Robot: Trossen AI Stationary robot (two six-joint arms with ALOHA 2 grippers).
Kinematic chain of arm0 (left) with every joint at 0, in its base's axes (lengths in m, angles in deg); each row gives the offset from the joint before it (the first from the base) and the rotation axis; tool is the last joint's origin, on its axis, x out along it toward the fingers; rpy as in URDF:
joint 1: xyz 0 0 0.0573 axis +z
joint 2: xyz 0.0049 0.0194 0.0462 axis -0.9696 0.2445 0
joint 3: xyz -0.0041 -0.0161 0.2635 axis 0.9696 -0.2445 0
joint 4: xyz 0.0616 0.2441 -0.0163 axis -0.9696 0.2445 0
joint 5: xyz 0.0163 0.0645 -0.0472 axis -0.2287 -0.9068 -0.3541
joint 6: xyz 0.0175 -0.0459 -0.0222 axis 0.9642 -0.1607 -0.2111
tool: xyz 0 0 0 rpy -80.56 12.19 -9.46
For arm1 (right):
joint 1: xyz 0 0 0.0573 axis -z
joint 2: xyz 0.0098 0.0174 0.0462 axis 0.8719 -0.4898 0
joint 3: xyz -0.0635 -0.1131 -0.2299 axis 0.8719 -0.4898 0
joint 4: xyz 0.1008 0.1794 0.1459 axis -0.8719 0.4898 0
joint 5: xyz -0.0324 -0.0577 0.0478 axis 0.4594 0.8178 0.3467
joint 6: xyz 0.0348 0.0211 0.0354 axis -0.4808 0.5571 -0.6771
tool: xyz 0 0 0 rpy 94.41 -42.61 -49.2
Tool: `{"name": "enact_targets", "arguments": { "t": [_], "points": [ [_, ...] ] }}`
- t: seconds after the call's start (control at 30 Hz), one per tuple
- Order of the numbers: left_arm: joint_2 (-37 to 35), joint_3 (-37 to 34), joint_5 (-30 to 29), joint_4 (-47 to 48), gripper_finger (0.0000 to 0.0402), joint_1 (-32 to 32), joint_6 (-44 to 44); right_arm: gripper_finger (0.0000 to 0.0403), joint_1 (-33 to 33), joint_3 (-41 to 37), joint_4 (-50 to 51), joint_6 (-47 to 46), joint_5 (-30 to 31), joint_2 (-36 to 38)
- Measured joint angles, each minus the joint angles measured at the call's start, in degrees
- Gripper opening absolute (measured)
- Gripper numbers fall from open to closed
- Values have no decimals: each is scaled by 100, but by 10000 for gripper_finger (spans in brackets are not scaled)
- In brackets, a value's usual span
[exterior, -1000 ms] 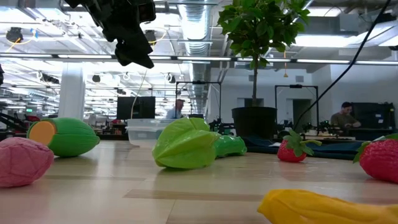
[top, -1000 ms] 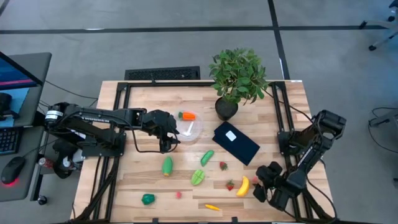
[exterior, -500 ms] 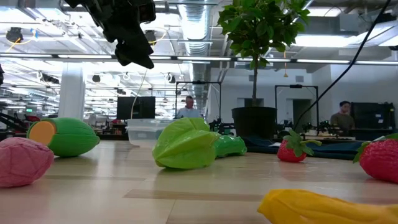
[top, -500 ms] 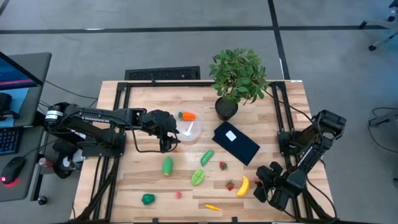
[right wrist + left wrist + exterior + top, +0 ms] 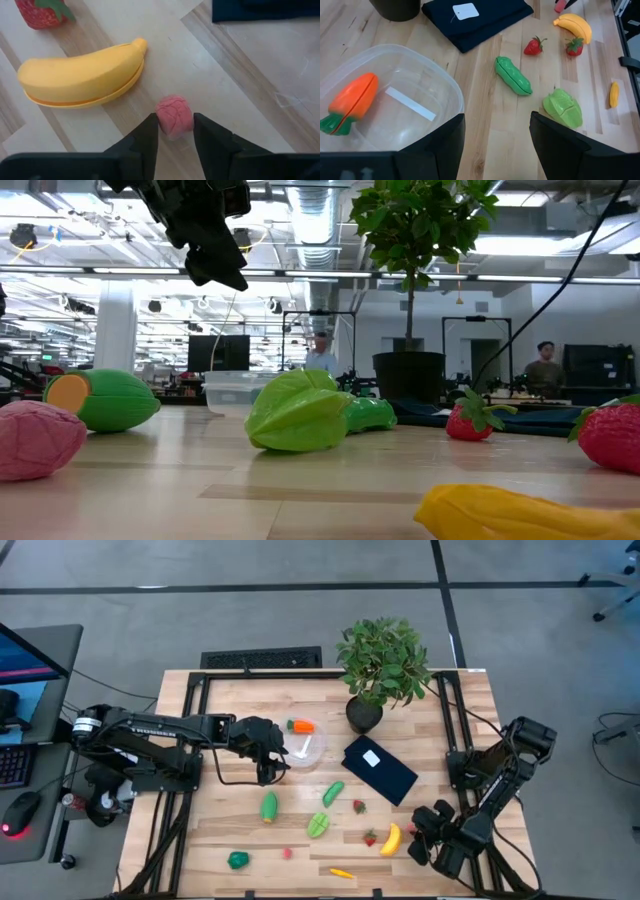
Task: Pick and placing Produce into tupperware
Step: Put the right pink peach into the transparent bin
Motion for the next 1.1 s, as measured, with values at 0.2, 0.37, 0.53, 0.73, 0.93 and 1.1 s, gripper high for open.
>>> {"name": "enact_targets", "arguments": {
  "t": [0.2,0.37,0.53,0.73,0.93,1.1],
  "points": [
    [0,0,0,0,211,-2,2,113,11,-2,-49,-2,176,89],
    [0,0,0,-2,211,-2,4,113,88,-2,-48,-1,586,429],
    [1,0,0,-22,211,-2,5,113,112,-2,3,50,1172,869],
    [2,0,70,-238,211,0,6,113,283,0,-27,453,1728,1333],
    [-186,-5,309,-546,211,0,13,113,765,0,-500,1418,1872,1600],
    [-670,-2,260,-691,211,0,6,113,1231,2,-1228,2482,1866,1604]
  ]
}}
